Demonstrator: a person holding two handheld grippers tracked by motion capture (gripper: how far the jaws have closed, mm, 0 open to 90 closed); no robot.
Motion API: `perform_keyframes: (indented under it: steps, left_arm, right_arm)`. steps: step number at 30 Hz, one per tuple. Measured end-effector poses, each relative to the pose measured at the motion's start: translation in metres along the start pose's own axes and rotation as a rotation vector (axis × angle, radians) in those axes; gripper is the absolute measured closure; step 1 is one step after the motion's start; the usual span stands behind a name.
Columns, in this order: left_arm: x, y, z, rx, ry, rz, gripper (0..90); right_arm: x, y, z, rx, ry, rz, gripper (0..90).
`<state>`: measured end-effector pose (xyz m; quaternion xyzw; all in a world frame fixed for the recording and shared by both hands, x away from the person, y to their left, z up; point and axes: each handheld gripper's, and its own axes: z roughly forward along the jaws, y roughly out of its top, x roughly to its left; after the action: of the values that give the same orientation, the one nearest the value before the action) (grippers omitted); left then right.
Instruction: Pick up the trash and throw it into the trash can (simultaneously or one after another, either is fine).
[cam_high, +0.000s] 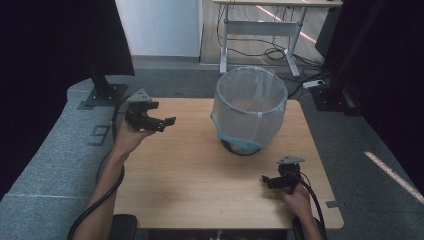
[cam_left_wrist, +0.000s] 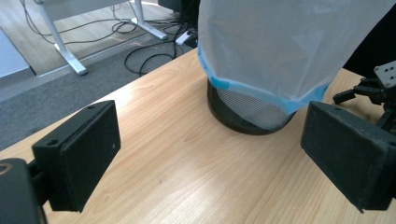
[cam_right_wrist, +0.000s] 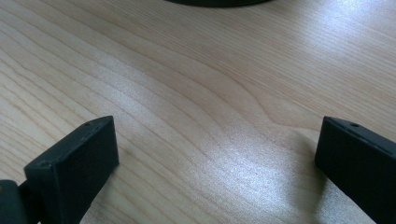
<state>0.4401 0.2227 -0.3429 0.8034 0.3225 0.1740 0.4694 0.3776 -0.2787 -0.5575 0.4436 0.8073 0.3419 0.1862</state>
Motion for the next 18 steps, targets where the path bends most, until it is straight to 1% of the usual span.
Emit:
perform_keyframes:
  steps: [10,18]
  left_arm:
    - [0.011,-0.023,-0.009,-0.003,0.017,-0.039,4.9]
    - [0.017,-0.042,-0.01,0.002,0.021,-0.061,5.0]
  right_arm:
    - [0.0,0.0,0.0,0.0,0.0,0.0,0.0]
    - [0.0,0.0,0.0,0.0,-0.002,0.003,0.0]
